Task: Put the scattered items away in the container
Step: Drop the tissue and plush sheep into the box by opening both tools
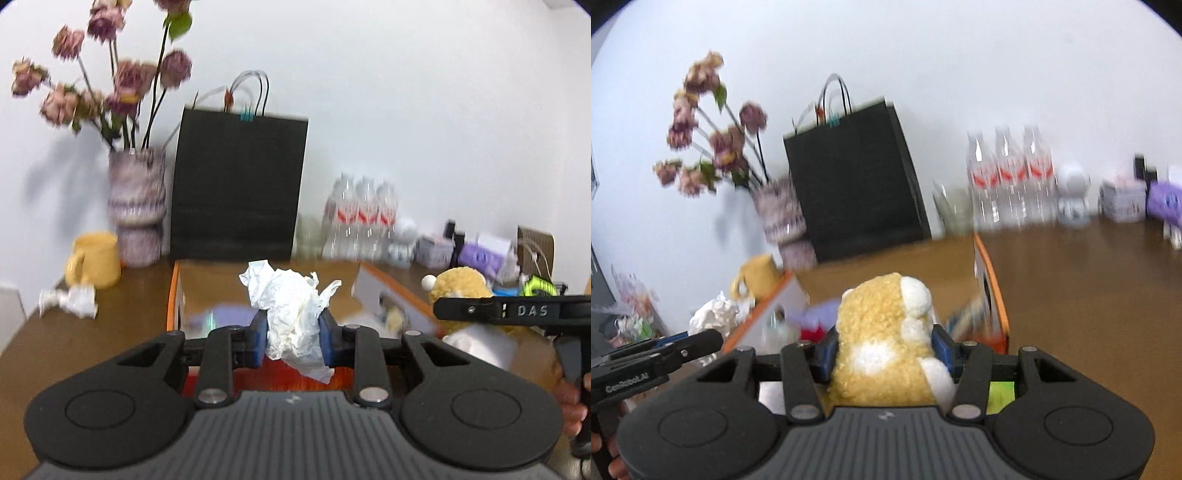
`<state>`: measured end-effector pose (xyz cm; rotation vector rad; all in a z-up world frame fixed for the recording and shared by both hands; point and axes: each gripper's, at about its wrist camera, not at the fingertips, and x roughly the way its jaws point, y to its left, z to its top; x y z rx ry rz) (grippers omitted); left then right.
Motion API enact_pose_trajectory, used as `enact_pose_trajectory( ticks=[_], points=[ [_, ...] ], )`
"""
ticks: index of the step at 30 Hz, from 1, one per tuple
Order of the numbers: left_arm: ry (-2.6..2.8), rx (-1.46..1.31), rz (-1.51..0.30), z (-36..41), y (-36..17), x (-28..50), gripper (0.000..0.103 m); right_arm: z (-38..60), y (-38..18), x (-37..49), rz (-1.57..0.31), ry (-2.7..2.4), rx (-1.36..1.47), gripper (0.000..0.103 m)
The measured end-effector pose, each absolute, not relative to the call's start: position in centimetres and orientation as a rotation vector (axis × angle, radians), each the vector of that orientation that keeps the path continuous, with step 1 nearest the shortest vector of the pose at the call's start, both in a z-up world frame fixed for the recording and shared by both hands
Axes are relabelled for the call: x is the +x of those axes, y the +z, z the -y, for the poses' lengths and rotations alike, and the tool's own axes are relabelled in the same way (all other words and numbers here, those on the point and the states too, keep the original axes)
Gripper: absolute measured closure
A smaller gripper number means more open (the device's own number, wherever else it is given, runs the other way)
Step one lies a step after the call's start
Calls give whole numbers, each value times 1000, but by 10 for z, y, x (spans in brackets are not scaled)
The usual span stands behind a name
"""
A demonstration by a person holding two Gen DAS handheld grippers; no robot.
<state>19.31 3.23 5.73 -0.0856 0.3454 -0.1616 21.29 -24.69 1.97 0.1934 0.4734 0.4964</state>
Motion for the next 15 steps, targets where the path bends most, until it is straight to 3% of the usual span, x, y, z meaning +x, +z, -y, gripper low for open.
enact_pose_trajectory(
  ticks=[6,15],
  points=[
    [-125,-170,-343,-41,67,245,75,227,33,264,-452,495,218,55],
    [-87,-250,-443,-54,38,312,75,202,6,334,-523,457,185,54]
  ],
)
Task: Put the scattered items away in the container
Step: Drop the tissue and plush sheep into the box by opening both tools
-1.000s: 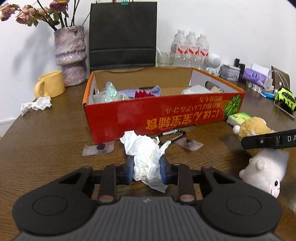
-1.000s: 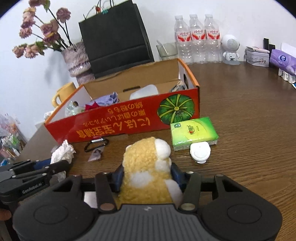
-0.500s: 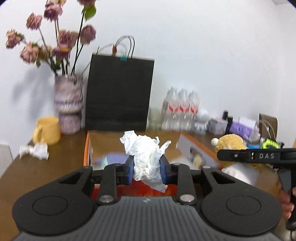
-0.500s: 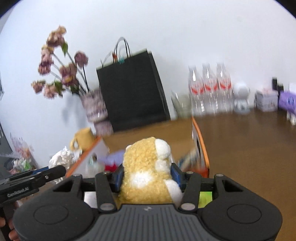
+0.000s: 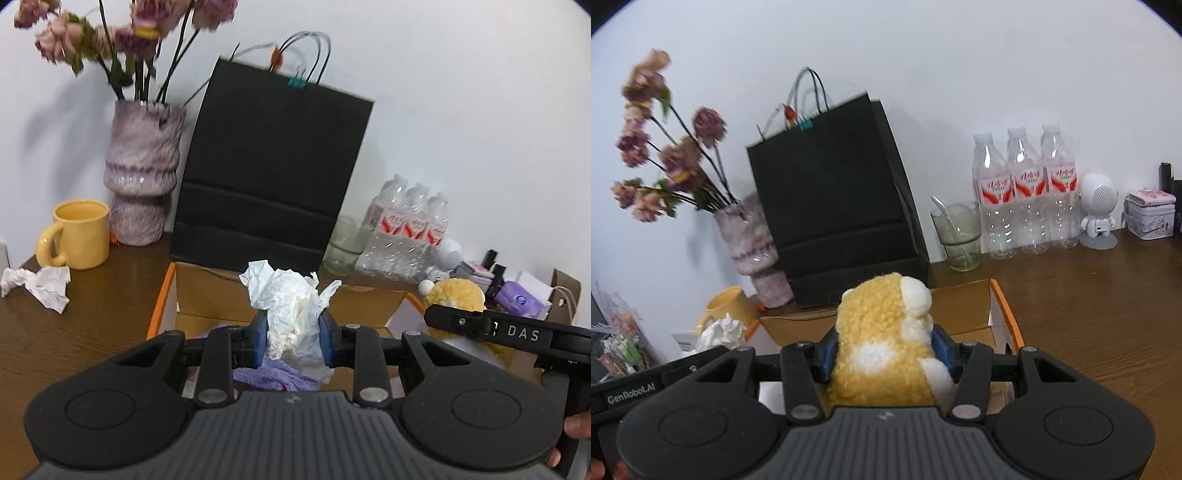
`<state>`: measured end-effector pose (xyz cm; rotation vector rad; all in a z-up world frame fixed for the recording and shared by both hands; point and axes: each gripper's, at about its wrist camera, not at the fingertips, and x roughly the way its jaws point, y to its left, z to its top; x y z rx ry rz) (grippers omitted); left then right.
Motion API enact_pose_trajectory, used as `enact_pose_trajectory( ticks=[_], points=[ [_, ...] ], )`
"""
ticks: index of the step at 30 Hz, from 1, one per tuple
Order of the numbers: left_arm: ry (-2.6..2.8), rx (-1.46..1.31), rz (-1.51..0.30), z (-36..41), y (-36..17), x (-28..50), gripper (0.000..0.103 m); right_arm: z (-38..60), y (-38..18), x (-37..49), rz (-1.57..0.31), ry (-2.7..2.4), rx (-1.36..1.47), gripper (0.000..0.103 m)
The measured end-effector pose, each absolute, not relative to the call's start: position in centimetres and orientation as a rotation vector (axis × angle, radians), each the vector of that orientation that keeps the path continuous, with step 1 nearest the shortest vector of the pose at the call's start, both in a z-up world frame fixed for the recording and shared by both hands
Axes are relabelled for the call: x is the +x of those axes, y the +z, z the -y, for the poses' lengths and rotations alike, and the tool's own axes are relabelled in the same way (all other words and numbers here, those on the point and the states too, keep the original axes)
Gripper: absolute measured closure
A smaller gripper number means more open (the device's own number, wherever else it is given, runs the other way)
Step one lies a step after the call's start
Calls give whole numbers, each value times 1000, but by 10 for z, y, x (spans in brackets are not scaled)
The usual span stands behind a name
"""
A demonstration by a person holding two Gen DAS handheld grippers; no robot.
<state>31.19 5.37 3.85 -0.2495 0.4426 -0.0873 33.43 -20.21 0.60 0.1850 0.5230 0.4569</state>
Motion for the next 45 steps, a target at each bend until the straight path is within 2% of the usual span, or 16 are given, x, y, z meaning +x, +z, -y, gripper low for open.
enact_pose_trajectory(
  ticks=[5,7,8,9,10,11,12,13,15,21,35,45],
  points=[
    [-74,-234,-484,-51,26,329,74,190,-5,359,-556,439,166,54],
    [-69,-216,-496,-50,23,334,70,188,-7,365,-562,428,161,54],
    [-68,-207,-501,-49,21,335,62,188,-8,368,-569,419,160,53],
    [-59,-204,-501,-49,19,337,43,188,-10,372,-580,413,163,48],
    [-39,-203,-506,-48,18,337,30,189,-11,374,-594,404,166,47],
    [-15,-201,-511,-49,16,338,12,190,-12,377,-609,402,170,37],
    [-6,-199,-506,-49,16,338,8,191,-13,378,-623,398,173,19],
    [-3,-195,-500,-49,16,337,8,193,-14,379,-629,395,176,12],
    [3,-192,-504,-49,17,337,0,195,-13,379,-632,386,165,9],
    [10,-191,-521,-47,18,337,0,192,-15,377,-685,367,87,9],
    [22,-199,-525,-50,20,336,0,180,-9,364,-671,387,-1,9],
    [5,-191,-475,-44,43,304,0,192,15,324,-600,412,-15,9]
  ],
)
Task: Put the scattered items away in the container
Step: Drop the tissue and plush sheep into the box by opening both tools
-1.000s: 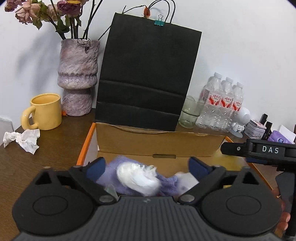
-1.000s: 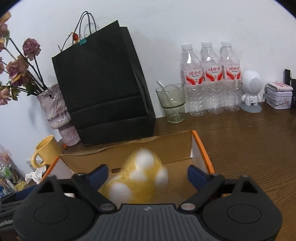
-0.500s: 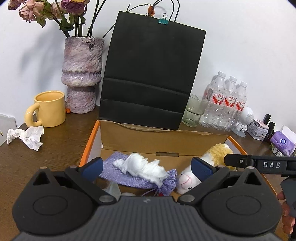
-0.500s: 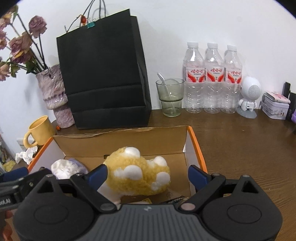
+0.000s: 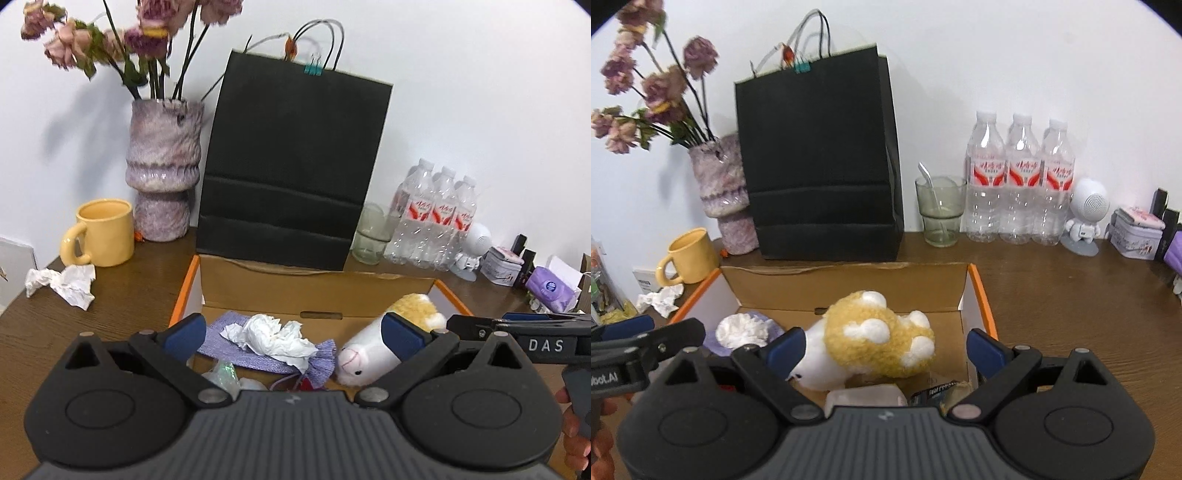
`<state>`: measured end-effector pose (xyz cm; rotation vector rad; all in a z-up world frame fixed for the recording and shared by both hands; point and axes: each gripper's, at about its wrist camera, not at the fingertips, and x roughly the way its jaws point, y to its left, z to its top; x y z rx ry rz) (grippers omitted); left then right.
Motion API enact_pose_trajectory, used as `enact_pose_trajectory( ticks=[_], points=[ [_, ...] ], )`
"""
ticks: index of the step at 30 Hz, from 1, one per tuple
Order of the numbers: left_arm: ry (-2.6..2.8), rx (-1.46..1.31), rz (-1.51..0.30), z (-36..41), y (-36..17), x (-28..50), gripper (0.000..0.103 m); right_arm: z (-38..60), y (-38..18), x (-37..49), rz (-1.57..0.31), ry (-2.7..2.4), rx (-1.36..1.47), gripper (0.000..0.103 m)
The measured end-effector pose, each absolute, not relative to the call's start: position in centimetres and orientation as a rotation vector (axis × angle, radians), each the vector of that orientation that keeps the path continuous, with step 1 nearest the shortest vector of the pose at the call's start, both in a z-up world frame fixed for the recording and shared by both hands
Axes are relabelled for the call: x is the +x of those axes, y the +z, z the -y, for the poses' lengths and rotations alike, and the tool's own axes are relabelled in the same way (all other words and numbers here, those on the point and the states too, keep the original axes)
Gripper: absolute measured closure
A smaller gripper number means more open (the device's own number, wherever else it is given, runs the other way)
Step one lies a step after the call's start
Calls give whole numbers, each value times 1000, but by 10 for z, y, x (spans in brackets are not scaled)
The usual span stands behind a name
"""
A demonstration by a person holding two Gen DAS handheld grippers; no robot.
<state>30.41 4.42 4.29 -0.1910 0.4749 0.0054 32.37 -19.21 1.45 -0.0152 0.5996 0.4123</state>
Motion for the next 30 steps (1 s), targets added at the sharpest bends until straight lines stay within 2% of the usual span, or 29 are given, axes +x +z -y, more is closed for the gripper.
enact_pose_trajectory(
  ticks=[9,13,30],
  points=[
    [-47,-165,-415,-38,63,246,0,225,25,263,-542,458,-26,9],
    [-50,-120,-409,-40,61,220,0,243,20,238,-539,471,-32,4],
    [-75,-80,-607,-64,-2,125,0,286,-61,157,-695,468,-53,1]
  ],
)
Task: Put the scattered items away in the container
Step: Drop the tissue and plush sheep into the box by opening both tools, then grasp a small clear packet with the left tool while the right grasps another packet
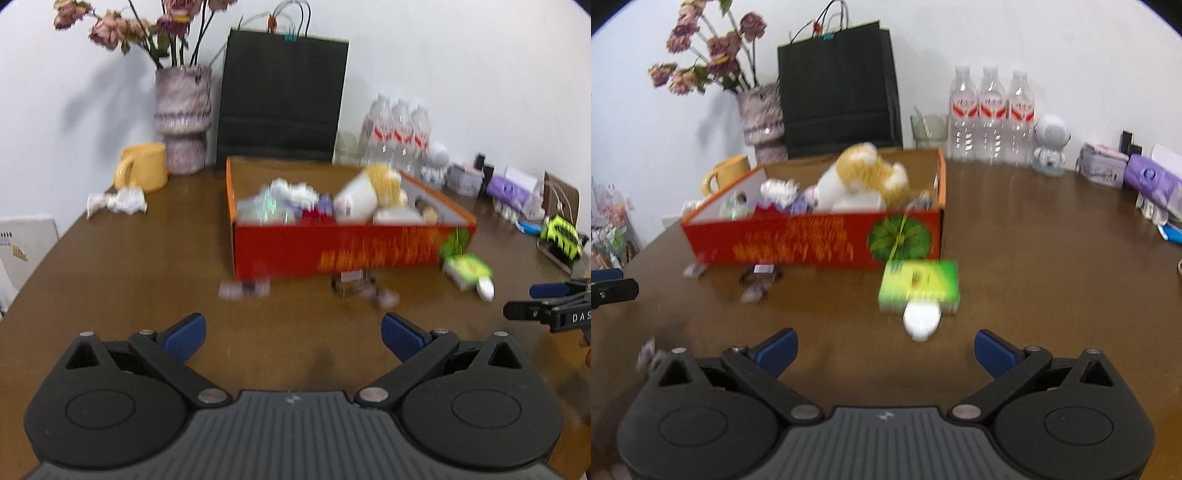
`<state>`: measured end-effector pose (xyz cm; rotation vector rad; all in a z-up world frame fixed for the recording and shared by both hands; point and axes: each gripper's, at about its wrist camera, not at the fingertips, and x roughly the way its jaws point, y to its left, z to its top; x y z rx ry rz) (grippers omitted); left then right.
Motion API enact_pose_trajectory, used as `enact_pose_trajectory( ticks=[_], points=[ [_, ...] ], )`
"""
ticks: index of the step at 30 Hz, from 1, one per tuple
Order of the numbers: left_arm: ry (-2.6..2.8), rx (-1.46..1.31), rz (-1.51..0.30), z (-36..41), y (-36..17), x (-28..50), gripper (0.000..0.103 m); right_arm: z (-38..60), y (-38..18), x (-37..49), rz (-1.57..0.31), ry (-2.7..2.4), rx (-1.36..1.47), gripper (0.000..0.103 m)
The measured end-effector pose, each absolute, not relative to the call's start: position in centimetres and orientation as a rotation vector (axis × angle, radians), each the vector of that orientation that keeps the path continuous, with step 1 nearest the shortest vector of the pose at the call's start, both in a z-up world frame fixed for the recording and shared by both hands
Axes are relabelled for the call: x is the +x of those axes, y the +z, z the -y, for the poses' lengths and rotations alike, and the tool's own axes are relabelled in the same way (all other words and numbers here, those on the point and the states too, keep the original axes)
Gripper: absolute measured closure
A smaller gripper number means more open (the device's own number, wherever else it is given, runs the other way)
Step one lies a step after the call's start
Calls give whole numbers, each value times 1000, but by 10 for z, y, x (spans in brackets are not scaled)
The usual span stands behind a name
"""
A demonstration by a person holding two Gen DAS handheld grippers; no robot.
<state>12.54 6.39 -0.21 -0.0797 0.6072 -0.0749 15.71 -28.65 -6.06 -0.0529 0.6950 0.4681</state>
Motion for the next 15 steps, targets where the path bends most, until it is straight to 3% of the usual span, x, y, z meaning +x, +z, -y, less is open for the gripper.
enact_pose_trajectory(
  ticks=[10,15],
  points=[
    [-110,-75,-649,-61,-26,94,4,234,-70,117,-674,587,-105,1],
    [-129,-55,-651,-64,-32,90,19,197,-70,100,-666,650,-118,3]
  ],
)
